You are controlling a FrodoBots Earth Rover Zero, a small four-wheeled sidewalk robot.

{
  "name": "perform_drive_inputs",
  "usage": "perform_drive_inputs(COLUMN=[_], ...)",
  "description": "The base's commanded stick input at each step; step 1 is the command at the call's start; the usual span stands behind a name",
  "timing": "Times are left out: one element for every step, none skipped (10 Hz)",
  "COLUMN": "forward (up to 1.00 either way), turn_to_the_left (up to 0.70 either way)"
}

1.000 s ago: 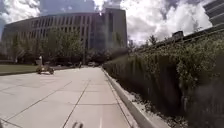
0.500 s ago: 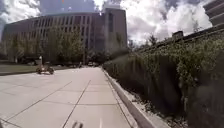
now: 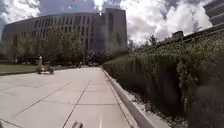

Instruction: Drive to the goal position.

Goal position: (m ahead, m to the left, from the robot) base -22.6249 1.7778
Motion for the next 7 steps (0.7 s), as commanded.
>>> perform_drive_inputs(forward=[0.04,0.04,0.04,0.05,0.04,0.05,0.04], turn_to_the_left=[0.00,0.00,0.00,0.00,0.00,0.00,0.00])
